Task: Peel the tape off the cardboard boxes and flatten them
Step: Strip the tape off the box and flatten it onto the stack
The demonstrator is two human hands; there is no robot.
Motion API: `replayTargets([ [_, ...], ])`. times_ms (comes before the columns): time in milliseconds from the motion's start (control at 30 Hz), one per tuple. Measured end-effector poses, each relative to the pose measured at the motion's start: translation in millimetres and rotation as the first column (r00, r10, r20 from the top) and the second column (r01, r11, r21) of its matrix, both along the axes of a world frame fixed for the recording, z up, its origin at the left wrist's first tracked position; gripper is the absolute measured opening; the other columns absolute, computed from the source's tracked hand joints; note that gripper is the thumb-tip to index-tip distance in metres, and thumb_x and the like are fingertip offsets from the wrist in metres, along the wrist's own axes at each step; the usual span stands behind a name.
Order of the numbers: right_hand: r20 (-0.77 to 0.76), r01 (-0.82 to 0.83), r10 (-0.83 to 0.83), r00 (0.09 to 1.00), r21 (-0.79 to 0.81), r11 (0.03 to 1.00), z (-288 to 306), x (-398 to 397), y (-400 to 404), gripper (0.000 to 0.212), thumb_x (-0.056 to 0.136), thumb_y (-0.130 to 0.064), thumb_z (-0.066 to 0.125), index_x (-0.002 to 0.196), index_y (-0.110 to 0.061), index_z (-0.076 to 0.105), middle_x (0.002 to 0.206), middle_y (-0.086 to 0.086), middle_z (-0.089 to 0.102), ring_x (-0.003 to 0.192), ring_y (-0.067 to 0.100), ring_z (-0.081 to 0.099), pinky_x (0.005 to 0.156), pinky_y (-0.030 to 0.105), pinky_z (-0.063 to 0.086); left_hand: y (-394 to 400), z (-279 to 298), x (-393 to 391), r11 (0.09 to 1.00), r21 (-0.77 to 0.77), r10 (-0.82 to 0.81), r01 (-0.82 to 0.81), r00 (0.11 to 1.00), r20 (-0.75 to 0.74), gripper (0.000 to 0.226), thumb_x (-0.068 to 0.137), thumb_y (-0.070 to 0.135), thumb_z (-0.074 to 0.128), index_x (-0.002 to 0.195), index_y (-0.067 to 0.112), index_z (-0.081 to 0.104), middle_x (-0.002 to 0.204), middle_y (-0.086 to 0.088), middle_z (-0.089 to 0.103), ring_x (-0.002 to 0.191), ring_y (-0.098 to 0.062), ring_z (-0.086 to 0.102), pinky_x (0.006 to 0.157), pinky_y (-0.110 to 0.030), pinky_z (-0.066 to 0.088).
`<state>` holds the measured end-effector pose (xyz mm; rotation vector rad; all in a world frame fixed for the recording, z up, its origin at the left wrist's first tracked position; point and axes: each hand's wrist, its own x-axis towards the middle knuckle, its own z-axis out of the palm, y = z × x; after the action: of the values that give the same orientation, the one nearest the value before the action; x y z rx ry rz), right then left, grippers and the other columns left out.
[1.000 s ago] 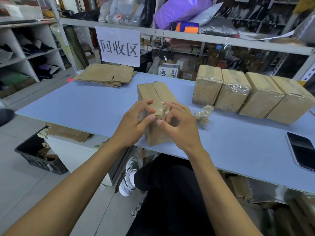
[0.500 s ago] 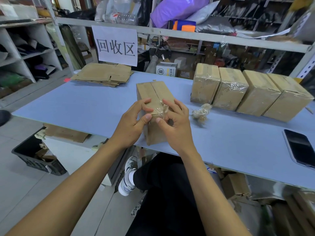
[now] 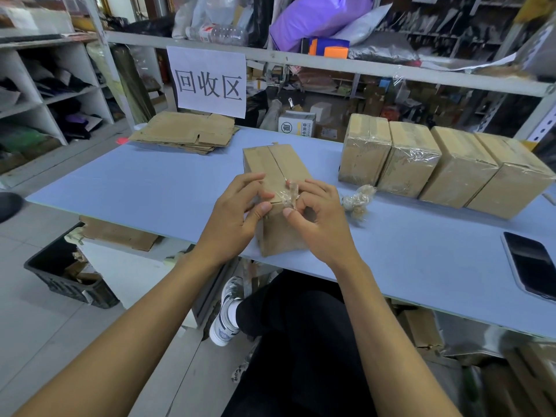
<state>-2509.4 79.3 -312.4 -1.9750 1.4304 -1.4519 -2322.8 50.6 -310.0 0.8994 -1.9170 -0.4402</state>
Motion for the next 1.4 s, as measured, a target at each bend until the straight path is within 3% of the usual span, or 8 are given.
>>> replayTargets([
  [100,-0.051,0.015,-0.016,0.999,-0.027,1.000,7.4,-1.8,0.0,0.030,0.082,-0.029,0.070,0.061,-0.029,0.049,0.118,-0.016,0.068,0.121,0.016,0.045,0.096,0.013,0.028,2.3,-8.0,-4.4,0.988,-0.144,0.059,-0.061,0.998,-0.013,0.014,0.095,0.017,0.062,0.104,0.011,0.070,0.120,0.000,0.063,0.119,-0.022,0.058,0.091,-0.048,0.055],
  [300,-0.160,0.020,-0.037,0.986,-0.106,0.994,9.5,-3.5,-7.4,0.033,0.083,-0.027,0.075,0.063,-0.018,0.049,0.111,-0.008,0.072,0.111,0.021,0.052,0.089,0.009,0.031,8.3,-21.5,-9.8,0.991,-0.112,0.060,-0.068,0.996,-0.072,0.021,0.088,0.015,0.072,0.106,0.008,0.064,0.123,0.006,0.061,0.135,-0.019,0.050,0.096,-0.049,0.054],
  [433,-0.242,-0.015,-0.009,0.970,-0.098,0.995,16.7,-11.8,-10.9,0.044,0.085,-0.025,0.071,0.063,-0.032,0.034,0.095,-0.013,0.073,0.109,0.015,0.059,0.090,0.029,0.043,3.0,-17.8,-7.7,0.995,-0.085,0.051,-0.055,0.998,-0.040,0.021,0.086,0.019,0.071,0.102,0.008,0.063,0.122,0.007,0.059,0.133,-0.022,0.051,0.096,-0.050,0.054],
  [733,-0.276,-0.079,0.087,0.957,0.039,0.996,28.5,-23.6,-13.8,0.038,0.089,-0.025,0.063,0.075,0.010,0.056,0.110,0.010,0.075,0.110,0.024,0.067,0.077,0.050,0.052,-0.7,-11.2,-9.5,0.998,-0.043,0.040,-0.041,0.999,-0.022,0.019,0.083,0.019,0.069,0.098,0.010,0.064,0.119,0.004,0.061,0.131,-0.024,0.049,0.093,-0.053,0.054],
  [833,-0.317,-0.075,0.102,0.943,0.096,0.992,33.9,-28.6,-17.3,0.038,0.094,-0.019,0.065,0.072,0.009,0.052,0.100,0.022,0.072,0.113,0.003,0.065,0.073,0.049,0.051,-1.3,-8.8,-7.2,0.999,-0.039,0.020,-0.021,1.000,-0.023,0.019,0.083,0.016,0.070,0.101,0.013,0.064,0.117,0.002,0.063,0.130,-0.025,0.049,0.092,-0.053,0.054],
  [1000,-0.332,-0.092,0.123,0.935,0.108,0.990,53.8,-37.9,-15.5,0.041,0.092,-0.021,0.057,0.062,-0.020,0.029,0.059,0.007,0.038,0.058,0.018,0.041,0.055,0.038,0.029,-0.9,-2.2,0.0,0.999,0.024,-0.038,0.040,0.997,-0.074,0.024,0.085,-0.003,0.071,0.099,0.016,0.065,0.116,0.000,0.064,0.130,-0.013,0.052,0.092,-0.037,0.058],
  [1200,-0.104,-0.108,0.135,0.985,0.230,0.967,43.6,-42.7,-17.8,0.036,0.090,-0.030,0.062,0.068,-0.005,0.047,0.084,0.027,0.063,0.104,0.040,0.066,0.078,0.054,0.055,-6.5,6.7,0.9,0.995,0.083,-0.042,0.052,0.992,-0.116,0.022,0.085,-0.008,0.068,0.098,0.009,0.066,0.117,0.006,0.065,0.116,-0.003,0.058,0.092,-0.027,0.057],
  [1400,0.012,-0.071,0.070,0.997,0.176,0.982,34.1,-27.9,-7.1,0.034,0.080,-0.045,0.071,0.064,-0.021,0.052,0.080,0.013,0.068,0.090,0.027,0.069,0.081,0.048,0.052,-0.4,-8.4,-8.7,0.998,-0.045,0.033,-0.037,0.996,-0.087,0.026,0.087,0.008,0.068,0.112,0.013,0.072,0.122,0.001,0.058,0.116,-0.008,0.058,0.093,-0.028,0.056],
])
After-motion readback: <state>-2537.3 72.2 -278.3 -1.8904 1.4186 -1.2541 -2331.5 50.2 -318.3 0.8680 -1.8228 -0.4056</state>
